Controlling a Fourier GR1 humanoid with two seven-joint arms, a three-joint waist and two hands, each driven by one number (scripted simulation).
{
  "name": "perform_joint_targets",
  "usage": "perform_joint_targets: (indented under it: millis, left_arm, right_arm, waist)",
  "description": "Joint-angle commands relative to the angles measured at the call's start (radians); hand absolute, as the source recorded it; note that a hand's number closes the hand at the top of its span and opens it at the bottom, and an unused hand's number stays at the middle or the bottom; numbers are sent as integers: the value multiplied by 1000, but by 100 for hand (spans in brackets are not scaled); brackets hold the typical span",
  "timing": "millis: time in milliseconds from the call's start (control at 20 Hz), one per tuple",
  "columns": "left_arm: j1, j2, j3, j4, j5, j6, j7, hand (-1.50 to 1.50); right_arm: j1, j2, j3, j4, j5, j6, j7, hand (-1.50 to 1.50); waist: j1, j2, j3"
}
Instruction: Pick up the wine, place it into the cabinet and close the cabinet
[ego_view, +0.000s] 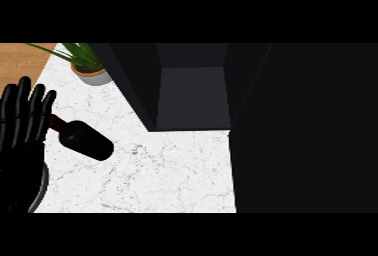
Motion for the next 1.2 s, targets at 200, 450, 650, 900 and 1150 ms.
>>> perform_joint_targets:
  millis: [200, 450, 650, 900, 1150]
  left_arm:
    - [-193, 189, 149, 211, 294, -305, -108, -150]
    - [-187, 126, 123, 308, 583, -347, 130, -150]
    - [-301, 205, 193, 386, 711, -382, 219, -150]
    - [-252, 192, 195, 386, 728, -401, 220, -150]
    - [-294, 173, 171, 401, 688, -377, 227, -150]
  right_arm:
    - [69, -16, 2, -71, 12, 21, 0, -150]
    - [169, -60, 98, -124, -156, 170, 138, -150]
    - [178, -82, 52, -178, -211, 174, 192, -150]
    - [327, -83, 54, -321, -244, 218, 224, -150]
    - [153, -63, 24, -241, -230, 179, 296, -150]
  waist:
    - [0, 4, 0]
    - [-6, -2, 1]
    - [12, -1, 2]
    - [13, -2, 2]
    - [19, -1, 2]
